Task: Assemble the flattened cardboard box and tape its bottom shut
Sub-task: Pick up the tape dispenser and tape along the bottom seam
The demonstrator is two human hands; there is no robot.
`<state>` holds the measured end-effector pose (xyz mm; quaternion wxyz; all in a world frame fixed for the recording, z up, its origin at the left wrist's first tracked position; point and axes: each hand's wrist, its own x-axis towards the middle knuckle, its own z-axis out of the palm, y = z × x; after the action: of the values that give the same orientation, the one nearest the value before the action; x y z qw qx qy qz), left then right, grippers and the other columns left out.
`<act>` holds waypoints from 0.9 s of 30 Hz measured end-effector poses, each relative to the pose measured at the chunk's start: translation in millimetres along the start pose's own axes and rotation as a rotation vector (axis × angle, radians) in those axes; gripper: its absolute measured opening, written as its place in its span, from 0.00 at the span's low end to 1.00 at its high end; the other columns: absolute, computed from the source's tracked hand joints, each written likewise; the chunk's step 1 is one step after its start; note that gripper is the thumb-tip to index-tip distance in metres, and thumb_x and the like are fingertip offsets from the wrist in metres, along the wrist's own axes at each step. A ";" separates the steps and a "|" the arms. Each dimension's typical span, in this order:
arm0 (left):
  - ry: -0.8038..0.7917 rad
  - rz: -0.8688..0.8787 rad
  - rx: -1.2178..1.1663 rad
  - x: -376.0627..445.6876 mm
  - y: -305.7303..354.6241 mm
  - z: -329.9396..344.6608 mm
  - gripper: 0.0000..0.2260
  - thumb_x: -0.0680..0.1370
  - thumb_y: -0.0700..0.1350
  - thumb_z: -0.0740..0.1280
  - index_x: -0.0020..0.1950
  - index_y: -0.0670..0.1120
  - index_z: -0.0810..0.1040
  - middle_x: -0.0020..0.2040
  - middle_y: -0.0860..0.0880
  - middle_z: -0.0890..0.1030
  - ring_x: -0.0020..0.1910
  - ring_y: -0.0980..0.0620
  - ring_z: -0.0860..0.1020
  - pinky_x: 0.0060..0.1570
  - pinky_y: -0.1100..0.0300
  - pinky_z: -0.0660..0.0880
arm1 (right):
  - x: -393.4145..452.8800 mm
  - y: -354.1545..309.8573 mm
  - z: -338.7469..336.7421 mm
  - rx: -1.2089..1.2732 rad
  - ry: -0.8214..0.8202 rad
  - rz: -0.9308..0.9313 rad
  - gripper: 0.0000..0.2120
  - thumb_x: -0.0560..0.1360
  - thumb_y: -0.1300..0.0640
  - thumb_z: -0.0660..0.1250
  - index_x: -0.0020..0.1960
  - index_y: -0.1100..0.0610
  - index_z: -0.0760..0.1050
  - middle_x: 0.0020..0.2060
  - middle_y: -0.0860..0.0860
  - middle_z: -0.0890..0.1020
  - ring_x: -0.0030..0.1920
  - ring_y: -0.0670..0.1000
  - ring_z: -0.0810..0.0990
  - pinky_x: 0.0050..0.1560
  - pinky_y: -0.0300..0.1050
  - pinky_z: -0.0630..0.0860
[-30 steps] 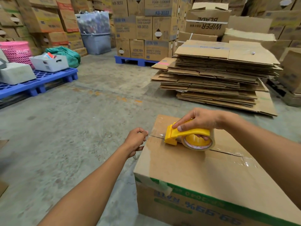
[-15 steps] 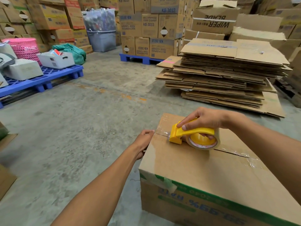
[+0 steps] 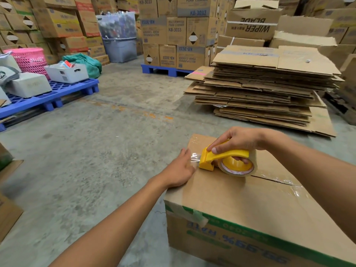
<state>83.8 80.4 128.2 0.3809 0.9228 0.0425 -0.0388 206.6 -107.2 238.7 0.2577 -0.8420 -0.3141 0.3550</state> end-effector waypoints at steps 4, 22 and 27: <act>0.050 0.062 0.352 -4.3 1.9 5.2 0.30 0.83 0.49 0.51 0.79 0.43 0.40 0.80 0.44 0.37 0.78 0.47 0.36 0.75 0.53 0.41 | 3.1 -5.4 1.1 -0.010 -0.058 0.006 0.16 0.72 0.49 0.74 0.60 0.49 0.83 0.44 0.63 0.85 0.25 0.51 0.77 0.22 0.41 0.77; -0.031 0.134 0.622 0.0 3.5 18.8 0.33 0.80 0.64 0.46 0.80 0.48 0.43 0.81 0.51 0.44 0.78 0.56 0.41 0.77 0.52 0.45 | -22.2 30.6 -3.8 0.069 -0.107 -0.080 0.17 0.76 0.54 0.71 0.64 0.50 0.79 0.41 0.57 0.85 0.25 0.50 0.76 0.23 0.41 0.78; -0.034 0.127 0.633 -0.9 17.9 28.4 0.32 0.81 0.62 0.47 0.80 0.49 0.43 0.81 0.52 0.43 0.78 0.56 0.41 0.77 0.51 0.45 | -51.6 54.5 -14.4 0.066 -0.106 -0.006 0.15 0.76 0.54 0.71 0.62 0.48 0.80 0.42 0.58 0.86 0.26 0.52 0.77 0.25 0.42 0.80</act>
<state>83.7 47.7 120.7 0.0774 0.9955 -0.0355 -0.0416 208.0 -183.5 234.2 0.2697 -0.8120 -0.3181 0.4084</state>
